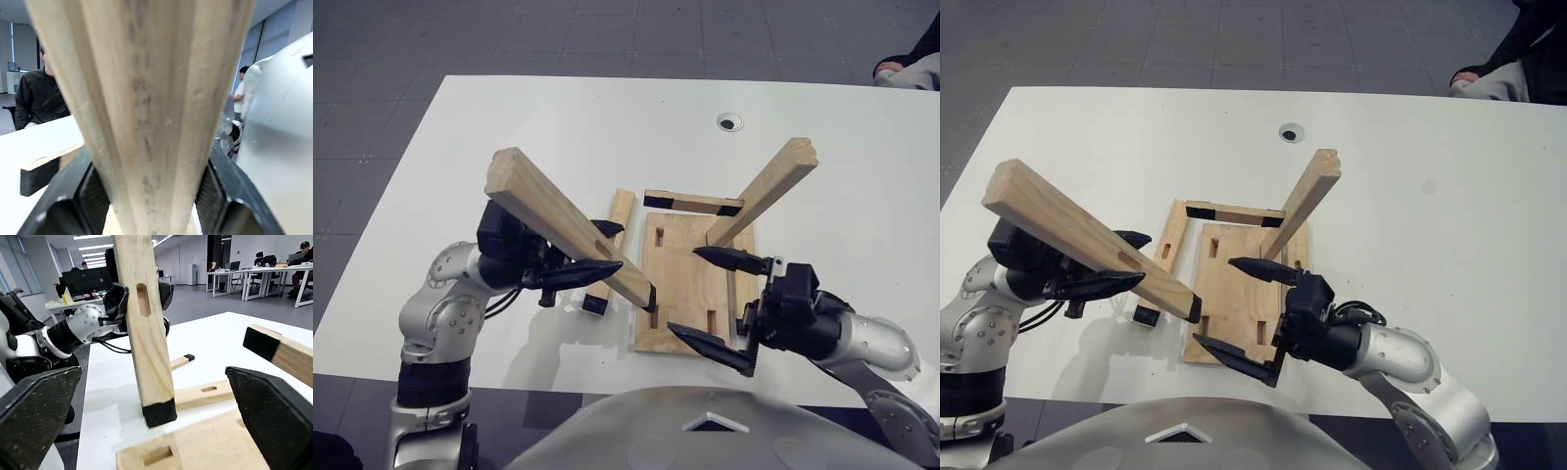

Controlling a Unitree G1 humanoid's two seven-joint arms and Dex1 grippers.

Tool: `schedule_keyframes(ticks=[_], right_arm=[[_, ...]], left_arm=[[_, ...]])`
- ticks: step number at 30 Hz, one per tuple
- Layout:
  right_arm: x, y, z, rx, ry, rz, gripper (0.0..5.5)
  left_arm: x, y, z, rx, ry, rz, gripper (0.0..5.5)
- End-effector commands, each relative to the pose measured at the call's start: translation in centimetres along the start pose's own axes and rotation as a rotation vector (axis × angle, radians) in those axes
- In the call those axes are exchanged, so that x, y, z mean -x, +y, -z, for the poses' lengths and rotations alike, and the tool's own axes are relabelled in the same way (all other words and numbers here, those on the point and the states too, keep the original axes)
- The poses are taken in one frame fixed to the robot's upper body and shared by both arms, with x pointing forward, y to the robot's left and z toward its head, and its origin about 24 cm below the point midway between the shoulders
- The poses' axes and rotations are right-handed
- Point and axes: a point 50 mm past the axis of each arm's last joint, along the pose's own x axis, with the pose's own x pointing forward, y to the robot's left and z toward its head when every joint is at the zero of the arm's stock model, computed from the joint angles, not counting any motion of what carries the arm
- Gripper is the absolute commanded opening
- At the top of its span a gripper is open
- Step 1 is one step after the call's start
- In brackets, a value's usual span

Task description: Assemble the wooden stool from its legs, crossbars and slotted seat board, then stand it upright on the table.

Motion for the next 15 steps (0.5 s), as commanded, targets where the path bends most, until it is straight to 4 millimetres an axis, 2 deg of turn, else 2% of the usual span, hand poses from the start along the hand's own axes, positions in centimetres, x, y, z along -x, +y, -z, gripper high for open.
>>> schedule_keyframes(ticks=[1, 4, 7, 15], right_arm=[[1.8, -0.4, 0.8, 0.051, 0.109, -0.016, 5.50], [3.7, -1.0, 2.2, 0.067, 0.222, -0.010, 5.50], [4.5, -1.0, 3.5, 0.075, 0.298, -0.023, 5.50], [4.9, -1.1, 5.1, 0.107, 0.353, -0.040, 5.50]], left_arm=[[-0.2, 1.6, 0.2, -0.057, 0.035, 0.011, 2.05], [-0.5, 2.6, 0.4, -0.087, 0.039, 0.006, 2.05], [-0.6, 3.4, 0.8, -0.116, 0.030, -0.013, 2.05], [-0.8, 5.4, 1.3, -0.126, 0.007, -0.046, 2.05]])
